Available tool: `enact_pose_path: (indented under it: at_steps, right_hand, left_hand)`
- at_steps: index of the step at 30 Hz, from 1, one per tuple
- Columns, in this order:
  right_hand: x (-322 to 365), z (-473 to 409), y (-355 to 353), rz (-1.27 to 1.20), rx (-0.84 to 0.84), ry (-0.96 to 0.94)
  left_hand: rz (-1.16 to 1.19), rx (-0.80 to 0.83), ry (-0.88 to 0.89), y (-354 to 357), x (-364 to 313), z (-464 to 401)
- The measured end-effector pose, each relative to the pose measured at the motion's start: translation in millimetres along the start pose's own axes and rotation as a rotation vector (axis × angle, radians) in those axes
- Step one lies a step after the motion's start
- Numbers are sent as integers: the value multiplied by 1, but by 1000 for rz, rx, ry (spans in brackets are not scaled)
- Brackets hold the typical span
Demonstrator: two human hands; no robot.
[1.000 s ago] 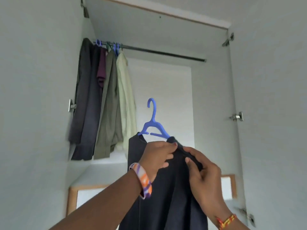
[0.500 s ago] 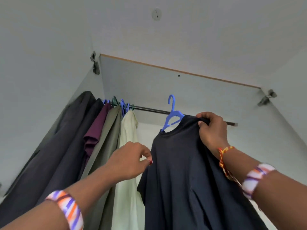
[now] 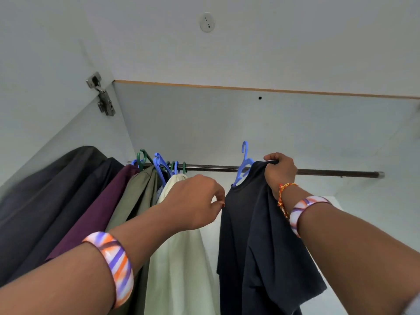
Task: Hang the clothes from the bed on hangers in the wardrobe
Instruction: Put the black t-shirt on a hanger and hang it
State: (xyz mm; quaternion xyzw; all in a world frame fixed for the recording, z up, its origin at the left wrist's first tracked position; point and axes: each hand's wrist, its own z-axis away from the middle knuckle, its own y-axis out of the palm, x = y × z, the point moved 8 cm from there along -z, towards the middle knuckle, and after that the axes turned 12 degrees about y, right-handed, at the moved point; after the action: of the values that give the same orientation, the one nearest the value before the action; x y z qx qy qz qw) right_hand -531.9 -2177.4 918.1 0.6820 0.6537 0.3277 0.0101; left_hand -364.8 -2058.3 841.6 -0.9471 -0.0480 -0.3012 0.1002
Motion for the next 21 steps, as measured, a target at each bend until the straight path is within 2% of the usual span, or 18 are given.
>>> enact_pose_path:
  at_steps: [5, 8, 11, 16, 21]
  right_hand:
    - [-35, -26, 31, -37, 56, 22]
    - [-55, -36, 52, 74, 150, 13]
    - [-64, -41, 57, 152, 168, -35]
    - [-60, -35, 74, 242, 244, -93]
    - [-36, -3, 112, 234, 423, -190]
  left_hand:
    - [-151, 30, 51, 17, 12, -8]
    - [-219, 19, 61, 27, 20, -5]
    - [-317, -27, 50, 33, 29, 3]
    - [-405, -93, 18, 29, 39, 13]
    - [-412, -80, -18, 18, 37, 18]
